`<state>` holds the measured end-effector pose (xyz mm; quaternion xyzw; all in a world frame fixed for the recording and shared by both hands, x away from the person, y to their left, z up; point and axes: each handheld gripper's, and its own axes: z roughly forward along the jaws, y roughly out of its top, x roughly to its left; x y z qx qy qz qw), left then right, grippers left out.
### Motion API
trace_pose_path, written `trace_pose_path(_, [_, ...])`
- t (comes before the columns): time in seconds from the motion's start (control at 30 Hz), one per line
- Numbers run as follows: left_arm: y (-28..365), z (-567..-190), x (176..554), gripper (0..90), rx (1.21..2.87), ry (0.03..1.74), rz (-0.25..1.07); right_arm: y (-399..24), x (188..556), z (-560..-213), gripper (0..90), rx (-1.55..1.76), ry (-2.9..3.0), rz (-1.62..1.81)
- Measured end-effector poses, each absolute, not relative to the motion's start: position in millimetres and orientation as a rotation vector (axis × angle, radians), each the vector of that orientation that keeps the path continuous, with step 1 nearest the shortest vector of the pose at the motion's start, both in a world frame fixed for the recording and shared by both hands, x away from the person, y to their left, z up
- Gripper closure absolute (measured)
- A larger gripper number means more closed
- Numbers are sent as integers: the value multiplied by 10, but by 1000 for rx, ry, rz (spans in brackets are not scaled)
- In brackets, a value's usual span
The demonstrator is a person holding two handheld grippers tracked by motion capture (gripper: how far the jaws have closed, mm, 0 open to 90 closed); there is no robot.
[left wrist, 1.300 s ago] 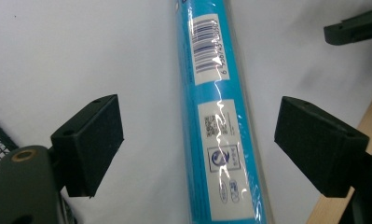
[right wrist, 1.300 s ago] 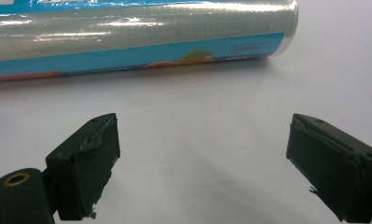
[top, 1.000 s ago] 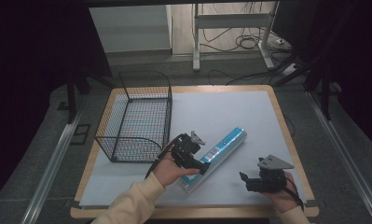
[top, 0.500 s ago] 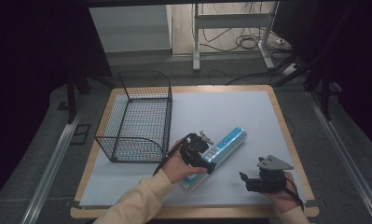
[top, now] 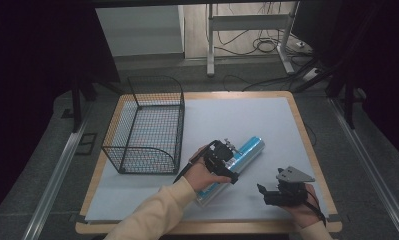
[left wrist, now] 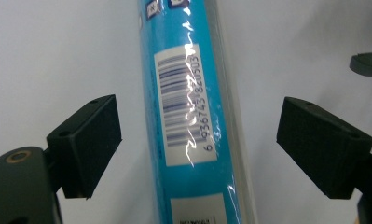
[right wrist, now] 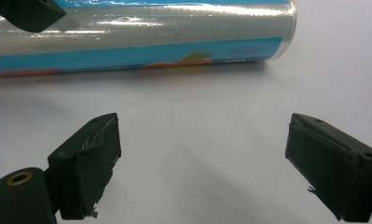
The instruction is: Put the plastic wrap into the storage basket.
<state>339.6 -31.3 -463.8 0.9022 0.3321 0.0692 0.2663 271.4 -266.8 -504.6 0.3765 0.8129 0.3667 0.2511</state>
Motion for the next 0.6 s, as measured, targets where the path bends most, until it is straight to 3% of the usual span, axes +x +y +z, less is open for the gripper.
trace_pose_path(0.6, [-576,-4799,3646,152,2504,944,178,-2679,2724,-5050,111,1027,2213,986])
